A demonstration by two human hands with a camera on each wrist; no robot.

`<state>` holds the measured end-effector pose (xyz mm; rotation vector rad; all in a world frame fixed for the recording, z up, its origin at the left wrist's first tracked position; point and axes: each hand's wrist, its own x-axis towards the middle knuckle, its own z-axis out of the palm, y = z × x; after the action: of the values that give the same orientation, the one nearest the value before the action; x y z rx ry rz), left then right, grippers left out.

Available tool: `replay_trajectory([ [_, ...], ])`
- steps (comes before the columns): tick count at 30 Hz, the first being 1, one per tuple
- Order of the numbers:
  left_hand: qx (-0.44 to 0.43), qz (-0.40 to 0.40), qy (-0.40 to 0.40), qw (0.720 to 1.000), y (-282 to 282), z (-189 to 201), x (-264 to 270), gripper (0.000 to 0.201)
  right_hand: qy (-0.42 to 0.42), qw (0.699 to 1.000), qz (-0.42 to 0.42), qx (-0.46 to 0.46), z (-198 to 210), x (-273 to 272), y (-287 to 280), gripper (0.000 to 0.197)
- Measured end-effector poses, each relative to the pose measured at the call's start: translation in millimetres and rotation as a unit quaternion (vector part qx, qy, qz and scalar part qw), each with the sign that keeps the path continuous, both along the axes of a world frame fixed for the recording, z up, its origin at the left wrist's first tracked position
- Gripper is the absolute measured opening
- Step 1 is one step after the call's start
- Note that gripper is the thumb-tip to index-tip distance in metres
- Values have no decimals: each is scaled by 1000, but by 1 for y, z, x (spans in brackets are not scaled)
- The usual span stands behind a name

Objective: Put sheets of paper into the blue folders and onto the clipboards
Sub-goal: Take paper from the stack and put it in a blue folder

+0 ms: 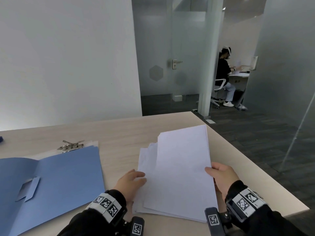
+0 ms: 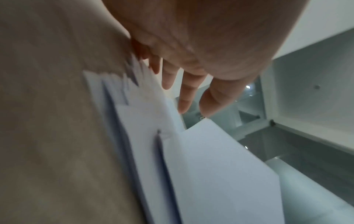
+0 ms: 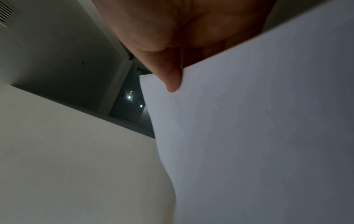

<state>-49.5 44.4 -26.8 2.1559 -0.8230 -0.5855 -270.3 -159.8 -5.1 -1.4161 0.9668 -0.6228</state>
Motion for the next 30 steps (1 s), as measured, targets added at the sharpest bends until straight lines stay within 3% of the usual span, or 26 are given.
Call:
replay_trajectory([
  [3, -81, 34, 16, 996, -7, 20, -6, 42, -62, 998, 20, 20, 9, 3, 5, 18],
  [8, -218, 82, 229, 945, -18, 43, -14, 23, -115, 989, 35, 81, 11, 13, 5, 19],
  [13, -225, 95, 244, 939, -15, 42, -17, 18, -111, 987, 28, 110, 6, 18, 5, 16],
  [24, -218, 115, 320, 915, -23, 31, -12, 18, -78, 993, -11, 89, -3, 7, -6, 13],
  [27, -228, 120, 348, 901, -29, 30, -9, 11, -72, 994, -24, 81, -1, 3, -10, 14],
  [30, -222, 126, 343, 904, -35, 25, -7, 10, -63, 995, -38, 70, -1, -2, -12, 12],
])
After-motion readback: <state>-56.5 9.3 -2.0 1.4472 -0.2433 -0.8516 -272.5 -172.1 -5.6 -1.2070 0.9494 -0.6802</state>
